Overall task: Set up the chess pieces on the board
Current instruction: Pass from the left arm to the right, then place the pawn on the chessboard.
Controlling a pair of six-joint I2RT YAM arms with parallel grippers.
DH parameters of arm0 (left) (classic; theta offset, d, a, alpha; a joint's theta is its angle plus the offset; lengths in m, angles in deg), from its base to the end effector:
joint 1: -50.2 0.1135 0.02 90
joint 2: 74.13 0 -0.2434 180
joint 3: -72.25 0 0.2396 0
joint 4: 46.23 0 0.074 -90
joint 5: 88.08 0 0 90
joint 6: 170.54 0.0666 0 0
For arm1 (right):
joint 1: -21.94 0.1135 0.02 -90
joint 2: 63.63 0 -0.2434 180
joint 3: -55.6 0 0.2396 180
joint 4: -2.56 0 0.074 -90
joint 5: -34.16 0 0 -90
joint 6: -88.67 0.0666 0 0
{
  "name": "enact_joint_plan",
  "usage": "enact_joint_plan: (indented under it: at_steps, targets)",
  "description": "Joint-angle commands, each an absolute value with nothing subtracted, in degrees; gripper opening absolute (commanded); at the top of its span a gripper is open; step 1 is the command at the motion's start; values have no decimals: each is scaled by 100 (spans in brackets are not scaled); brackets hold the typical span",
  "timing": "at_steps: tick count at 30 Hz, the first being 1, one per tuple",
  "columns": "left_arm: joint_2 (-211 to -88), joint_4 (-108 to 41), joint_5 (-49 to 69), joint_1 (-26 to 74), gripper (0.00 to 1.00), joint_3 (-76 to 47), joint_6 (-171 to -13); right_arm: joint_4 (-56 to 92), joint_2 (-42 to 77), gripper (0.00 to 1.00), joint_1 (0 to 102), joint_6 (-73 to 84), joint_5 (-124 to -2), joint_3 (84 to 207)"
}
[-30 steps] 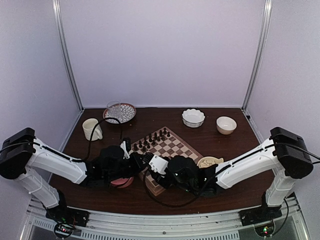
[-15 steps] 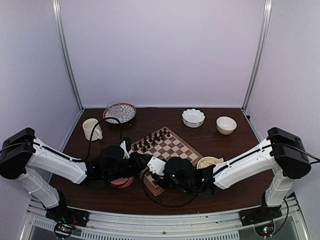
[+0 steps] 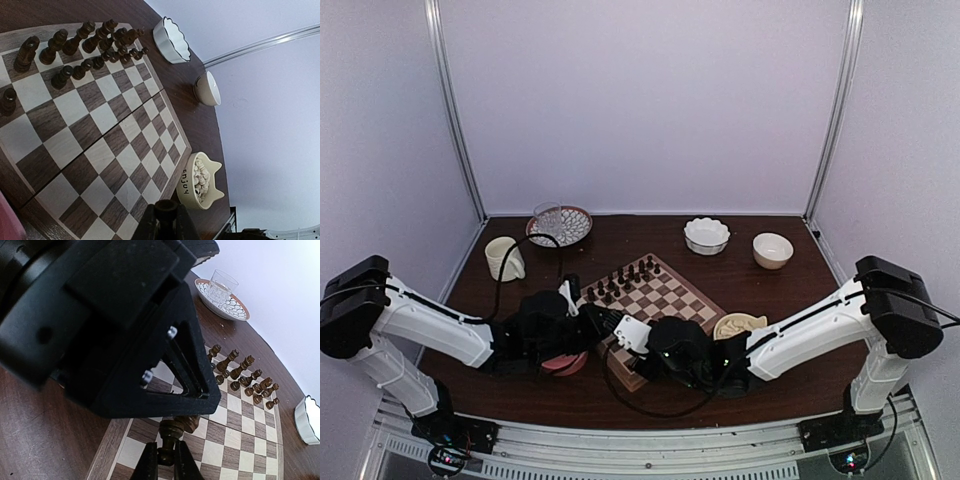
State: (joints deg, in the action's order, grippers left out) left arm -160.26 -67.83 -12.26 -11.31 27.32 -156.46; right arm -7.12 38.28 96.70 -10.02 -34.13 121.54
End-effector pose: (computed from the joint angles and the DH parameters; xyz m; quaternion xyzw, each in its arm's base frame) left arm 0.1643 -0.2685 0.1520 -0.1723 0.7956 -0.4964 0.3016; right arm 0.1252 0.3659 0.1507 -0.4810 0.6887 0.1485 0.5217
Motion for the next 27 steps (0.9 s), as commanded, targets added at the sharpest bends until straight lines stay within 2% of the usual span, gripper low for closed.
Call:
enact_joint_plan:
  at_steps: [1, 5, 10, 13, 16, 20, 27]
  targets:
    - [-15803, -6861, -1506, -1163, 0, 2741, -15406, -790, 3516, 0, 9677, -842, -3294, 12065]
    - [-15489, -6769, -2073, -1120, 0, 2883, -14659, -324, 3256, 0, 9653, -721, -3582, 12159]
    - [-15034, -6518, -2810, -1107, 0, 3033, -13011, 550, 3045, 0, 9493, -501, -3630, 12417]
    - [-14954, -6597, -2663, -1106, 0, 3046, -11734, 1460, 3143, 0, 9140, -268, -3952, 12843]
    - [-14975, -6686, -2178, -1109, 0, 3010, -11042, 2965, 3456, 0, 8693, -170, -4795, 13630]
    - [-14978, -6608, -1747, -1108, 0, 2923, -10730, 4266, 3636, 0, 8339, -213, -5719, 14288]
    - [-14907, -6264, -2530, -1107, 0, 2914, -10888, 5950, 4075, 0, 8153, -421, -6148, 15142]
